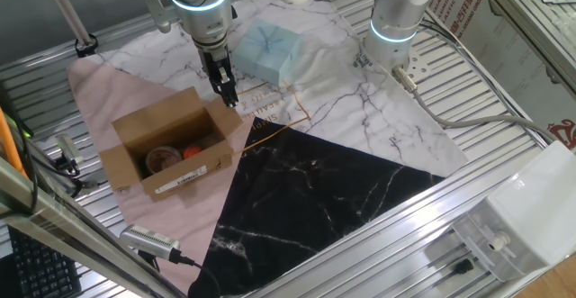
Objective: Cover the box
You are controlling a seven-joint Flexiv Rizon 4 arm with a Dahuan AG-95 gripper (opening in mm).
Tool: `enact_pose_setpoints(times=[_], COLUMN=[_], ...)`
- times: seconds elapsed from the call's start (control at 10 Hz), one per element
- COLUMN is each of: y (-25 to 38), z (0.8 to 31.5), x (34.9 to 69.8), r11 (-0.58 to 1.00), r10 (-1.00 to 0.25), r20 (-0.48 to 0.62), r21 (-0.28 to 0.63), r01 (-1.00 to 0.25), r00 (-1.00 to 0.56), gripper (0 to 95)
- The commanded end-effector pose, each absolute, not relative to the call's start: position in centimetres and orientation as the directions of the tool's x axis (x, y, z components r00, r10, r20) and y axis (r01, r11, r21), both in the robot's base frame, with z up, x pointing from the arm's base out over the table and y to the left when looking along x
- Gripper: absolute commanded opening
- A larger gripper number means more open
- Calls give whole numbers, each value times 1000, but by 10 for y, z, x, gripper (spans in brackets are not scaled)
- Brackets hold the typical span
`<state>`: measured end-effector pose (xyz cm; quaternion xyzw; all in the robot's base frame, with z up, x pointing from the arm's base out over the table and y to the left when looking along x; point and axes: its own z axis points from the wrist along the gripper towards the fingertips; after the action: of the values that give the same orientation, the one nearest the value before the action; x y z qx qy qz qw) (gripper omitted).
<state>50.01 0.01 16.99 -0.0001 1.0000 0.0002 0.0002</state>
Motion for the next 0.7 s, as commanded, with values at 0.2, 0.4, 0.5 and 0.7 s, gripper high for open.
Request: enact_pose_setpoints(times=[0.2,0.4,0.5,0.7], y=[0,0,0,0], z=[170,170,170,170], x=[500,500,500,500], r11=[999,999,999,999], r10=[-37,-37,-40,-38], r20=[-54,-53,-52,-49], r21=[2,0,-6,-6], r01=[-38,-37,-39,-38], r00=[-998,-998,-998,-998], gripper=[0,0,0,0])
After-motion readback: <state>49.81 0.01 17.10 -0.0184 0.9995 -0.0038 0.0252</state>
